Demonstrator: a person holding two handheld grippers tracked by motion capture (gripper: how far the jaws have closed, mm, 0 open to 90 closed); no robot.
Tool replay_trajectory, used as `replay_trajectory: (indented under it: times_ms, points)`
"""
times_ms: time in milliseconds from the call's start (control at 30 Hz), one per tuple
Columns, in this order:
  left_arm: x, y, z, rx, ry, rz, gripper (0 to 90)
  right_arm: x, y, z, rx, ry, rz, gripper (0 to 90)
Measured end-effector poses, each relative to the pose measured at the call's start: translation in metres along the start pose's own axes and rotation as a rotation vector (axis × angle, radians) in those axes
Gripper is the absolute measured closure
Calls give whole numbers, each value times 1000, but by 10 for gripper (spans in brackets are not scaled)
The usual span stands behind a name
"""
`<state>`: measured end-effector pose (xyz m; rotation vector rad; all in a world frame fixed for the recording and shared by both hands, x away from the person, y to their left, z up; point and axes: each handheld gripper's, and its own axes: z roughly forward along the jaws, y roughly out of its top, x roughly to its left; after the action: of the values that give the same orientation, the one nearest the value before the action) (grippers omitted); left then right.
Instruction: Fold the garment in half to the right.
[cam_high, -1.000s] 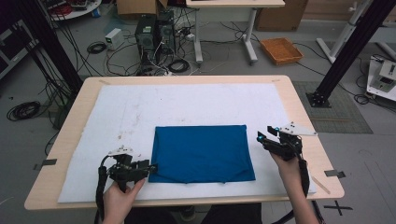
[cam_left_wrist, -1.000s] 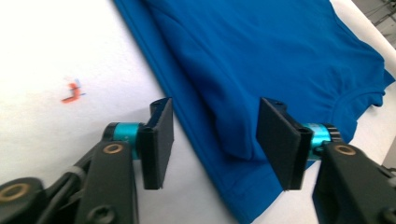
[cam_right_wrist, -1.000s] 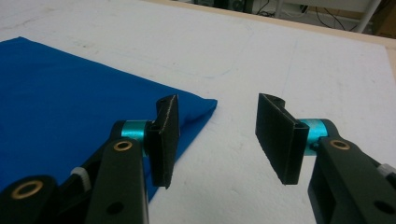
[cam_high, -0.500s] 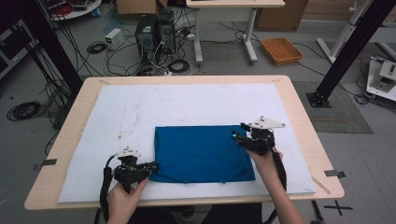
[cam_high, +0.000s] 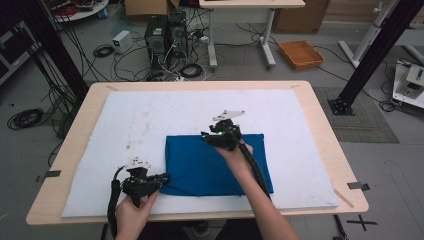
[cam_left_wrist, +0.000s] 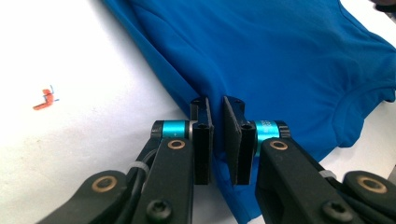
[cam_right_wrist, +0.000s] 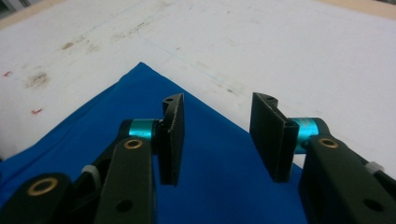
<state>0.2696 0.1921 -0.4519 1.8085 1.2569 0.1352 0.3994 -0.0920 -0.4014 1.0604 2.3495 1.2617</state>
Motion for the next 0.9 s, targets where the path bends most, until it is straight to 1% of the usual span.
replay_trajectory:
  times_ms: [33,67,133,167,267,367,467,500,567,667,733,767,800,867,900]
  points:
    - [0,0,0,1,1,0,820,5,5,10,21,2,-3,567]
    - [0,0,0,0,2,-3,820,8,8,16,34,6,0,576]
    - [0,0,0,1,2,2,820,16,17,33,45,24,8,585]
    - [0,0,0,1,3,4,820,19,21,41,59,40,20,589]
    - [1,0,0,0,0,0,820,28,29,63,85,50,20,603]
    - [1,0,0,3,-2,-1,820,39,36,86,120,63,10,636]
    - [1,0,0,3,-3,-2,820,49,39,102,139,66,-8,663]
    - [2,-1,0,2,-4,-4,819,52,40,109,156,64,-9,667]
    - [2,-1,0,3,-4,-4,819,55,40,118,171,62,-10,670]
    - [2,-1,0,2,-5,-6,819,57,43,126,168,66,-4,678]
    - [2,-1,0,3,-7,-6,818,59,45,129,167,51,-25,699]
    - [2,-1,0,4,-6,-6,818,60,46,131,177,31,-31,700]
    - [2,-1,0,3,-6,-6,818,60,46,133,188,26,-30,700]
    - [2,-1,0,5,-4,-6,817,58,46,137,199,34,-19,700]
    - [2,-1,0,4,-3,-7,816,58,46,139,194,37,-22,700]
